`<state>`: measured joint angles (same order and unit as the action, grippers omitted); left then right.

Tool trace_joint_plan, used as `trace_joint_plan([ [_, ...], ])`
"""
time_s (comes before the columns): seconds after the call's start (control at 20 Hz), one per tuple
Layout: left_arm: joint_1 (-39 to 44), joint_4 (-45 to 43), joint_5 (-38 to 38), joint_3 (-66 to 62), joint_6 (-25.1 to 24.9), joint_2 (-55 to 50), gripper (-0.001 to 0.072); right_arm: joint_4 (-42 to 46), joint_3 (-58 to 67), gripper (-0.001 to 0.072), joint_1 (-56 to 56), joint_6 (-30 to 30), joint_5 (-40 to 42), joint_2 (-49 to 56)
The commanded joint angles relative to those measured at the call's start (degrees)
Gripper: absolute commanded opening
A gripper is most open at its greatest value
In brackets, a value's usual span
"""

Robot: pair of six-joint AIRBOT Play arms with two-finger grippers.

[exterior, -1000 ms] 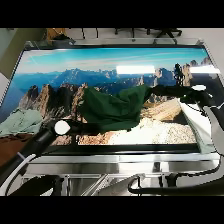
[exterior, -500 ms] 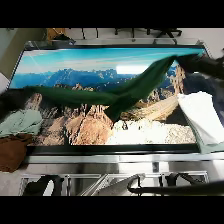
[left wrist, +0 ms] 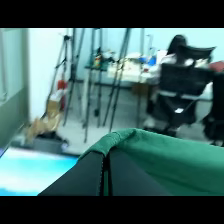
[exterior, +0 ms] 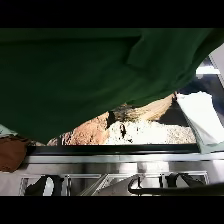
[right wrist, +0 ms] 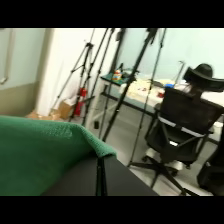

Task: Fold the shirts.

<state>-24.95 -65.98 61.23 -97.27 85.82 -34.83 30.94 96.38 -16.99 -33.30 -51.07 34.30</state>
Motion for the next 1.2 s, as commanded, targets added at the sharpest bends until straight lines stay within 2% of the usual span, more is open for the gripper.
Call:
trace_joint_plan([
  [0.0, -0.72, 0.2, 5.55, -3.32, -1.29, -9.49, 0.0013, 1.66, 1.18, 0.0021, 0.04, -2.99, -1.9, 5.16],
  [0.2, 11.32, -0.13, 6.6, -3.34, -6.75, -27.5, 0.0014, 0.44, 0.72, 0.0021, 0.9, -7.76, -7.63, 20.74],
  [0.3, 17.11, -1.49, 4.09, -3.39, -7.58, -38.03, 0.0014, 0.37, -0.22, 0.0021, 3.19, -8.44, -8.15, 29.66],
  [0.4, 22.01, -7.13, 1.16, -3.41, -7.58, -49.94, 0.0014, 0.39, -0.28, 0.0022, 4.94, -8.81, -7.89, 39.04],
  [0.55, 25.77, -17.07, -2.14, -5.14, -5.86, -65.77, 0.0014, 0.33, -0.28, 0.0021, 5.92, -10.75, -2.78, 51.47],
  [0.7, 26.21, -18.95, -0.92, -14.58, -3.19, -78.53, 0.0014, -1.16, -0.22, 0.0021, 6.12, -11.76, 4.09, 59.04],
  [0.8, 25.81, -18.95, 0.28, -21.46, -2.6, -82.75, 0.0014, -2.08, -0.11, 0.0021, 5.88, -11.74, 7.58, 61.07],
  [0.9, 25.31, -18.86, 0.55, -23.17, -2.23, -82.58, 0.0014, -1.99, 0.09, 0.0021, 4.92, -11.5, 8.0, 60.94],
  [1.15, 23.93, -18.45, 2.99, -13.2, -2.25, -78.09, 0.0014, 1.16, 0.85, 0.0021, 2.03, -11.63, 0.96, 60.78],
])
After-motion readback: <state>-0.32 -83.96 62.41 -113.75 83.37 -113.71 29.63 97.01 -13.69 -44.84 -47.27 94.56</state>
